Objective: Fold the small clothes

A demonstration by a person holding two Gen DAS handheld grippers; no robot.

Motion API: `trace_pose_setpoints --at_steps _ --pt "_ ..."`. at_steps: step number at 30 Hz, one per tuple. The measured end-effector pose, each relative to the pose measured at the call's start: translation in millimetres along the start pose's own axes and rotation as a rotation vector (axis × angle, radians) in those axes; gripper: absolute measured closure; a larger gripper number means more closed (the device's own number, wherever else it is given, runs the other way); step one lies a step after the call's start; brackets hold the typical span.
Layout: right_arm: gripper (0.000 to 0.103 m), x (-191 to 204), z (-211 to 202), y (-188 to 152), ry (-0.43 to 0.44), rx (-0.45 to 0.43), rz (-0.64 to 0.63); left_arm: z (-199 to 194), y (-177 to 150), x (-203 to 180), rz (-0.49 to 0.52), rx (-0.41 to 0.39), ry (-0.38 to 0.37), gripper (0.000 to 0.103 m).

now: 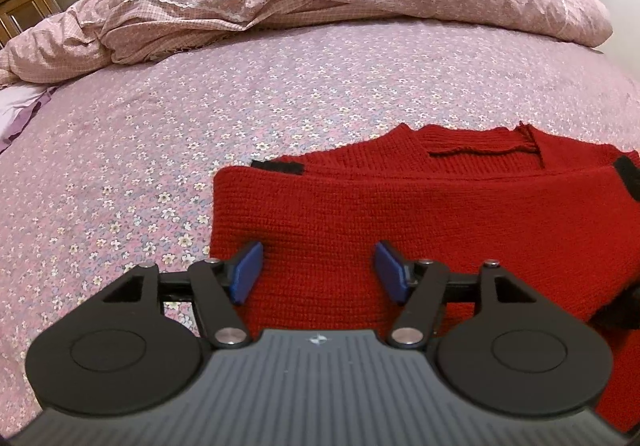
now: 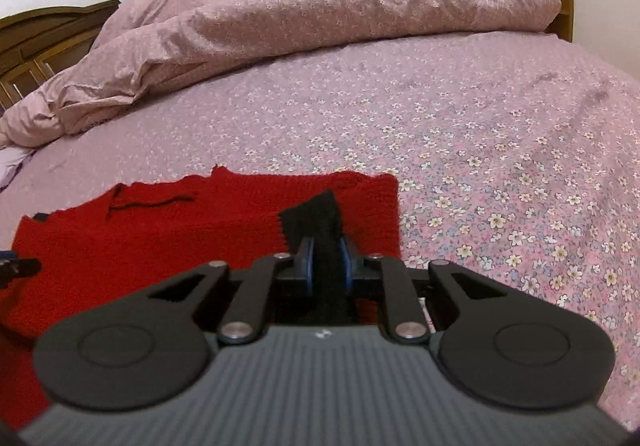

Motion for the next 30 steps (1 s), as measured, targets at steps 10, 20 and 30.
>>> trace_pose_setpoints --at_steps 10,20,30 --pt "0.081 0 -63 10 0.053 -0.027 0.026 -47 7 -7 -0.027 -0.074 -0.067 0.035" --pt "0.086 -2 -27 -22 0.076 0.061 0.056 -8 -12 -5 0.006 -0.005 -0.020 0.032" --pt "0.084 -5 -36 -11 0.086 0.085 0.081 -31 -8 1 -0.016 -0.009 -0.022 0.031"
Point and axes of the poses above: each gripper's, at about its wrist camera, not at the fingertips, and z roughly the way its jaws point, x to its left, y to its top, the point moved 7 cm from there along z, roughly the way its jaws point, and after that the axes turned 12 degrees about -y, right-handed, at the moved point
